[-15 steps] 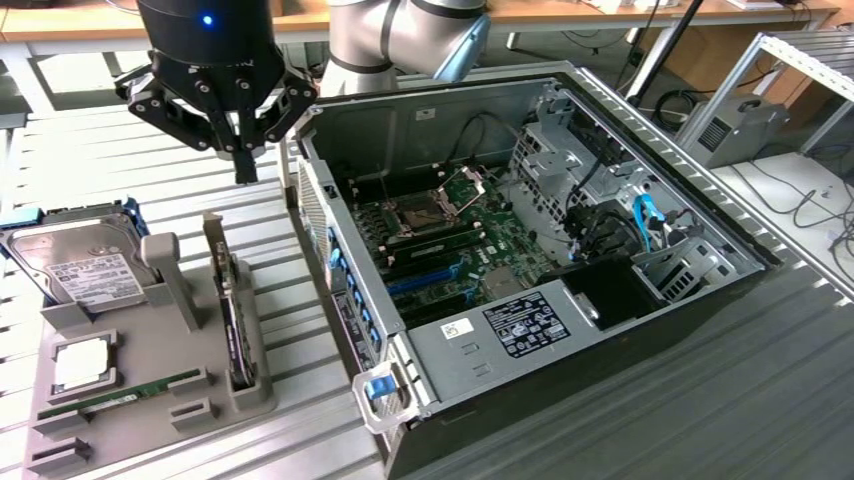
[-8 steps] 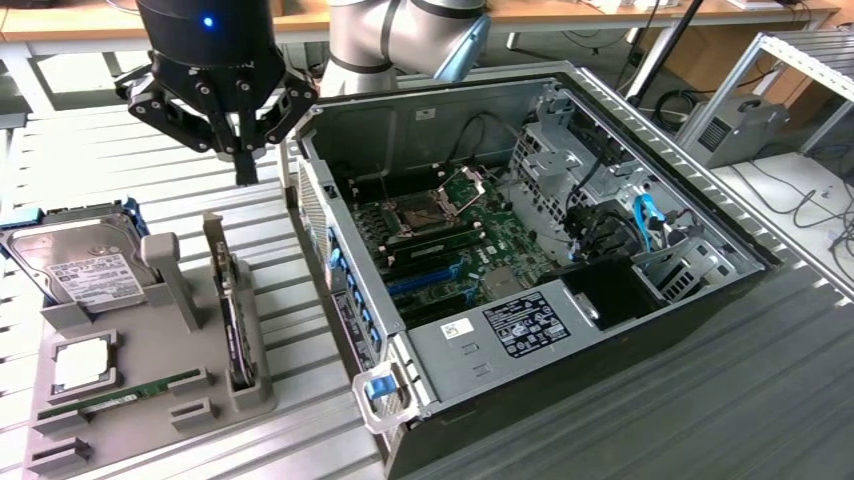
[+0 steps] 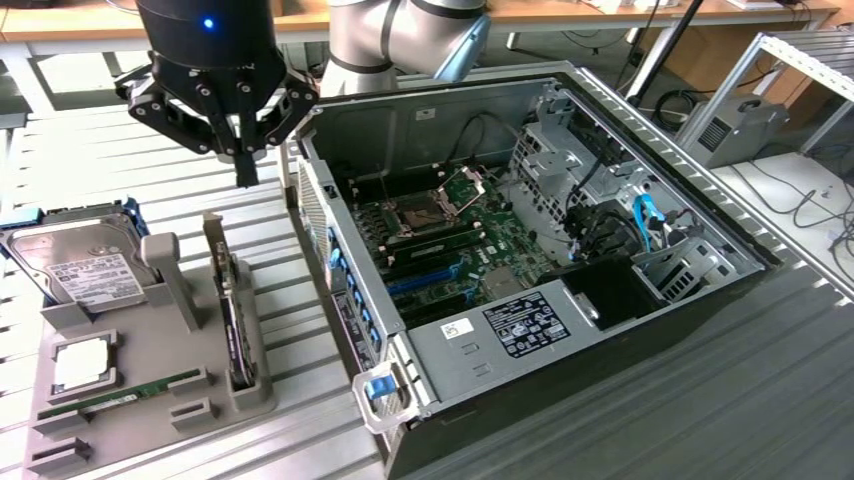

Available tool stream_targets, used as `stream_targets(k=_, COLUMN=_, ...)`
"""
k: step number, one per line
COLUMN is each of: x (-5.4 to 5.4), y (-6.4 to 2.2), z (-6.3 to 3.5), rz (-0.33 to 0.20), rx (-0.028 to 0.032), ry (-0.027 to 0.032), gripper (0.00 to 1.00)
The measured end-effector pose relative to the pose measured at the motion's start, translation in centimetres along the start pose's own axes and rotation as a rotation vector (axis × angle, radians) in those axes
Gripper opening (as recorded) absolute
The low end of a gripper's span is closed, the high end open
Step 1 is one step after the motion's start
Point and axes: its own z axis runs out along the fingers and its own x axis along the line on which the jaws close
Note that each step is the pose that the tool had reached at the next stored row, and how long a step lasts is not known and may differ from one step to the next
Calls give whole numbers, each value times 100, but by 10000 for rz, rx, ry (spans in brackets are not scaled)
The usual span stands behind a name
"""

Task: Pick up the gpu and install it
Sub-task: 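Reach for the gpu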

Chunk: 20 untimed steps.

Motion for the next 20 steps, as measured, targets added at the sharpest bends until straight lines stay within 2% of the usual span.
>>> stream_targets(k=20, x=-4, y=-50, z=-2, rz=0, rx=0, ry=0, gripper=11)
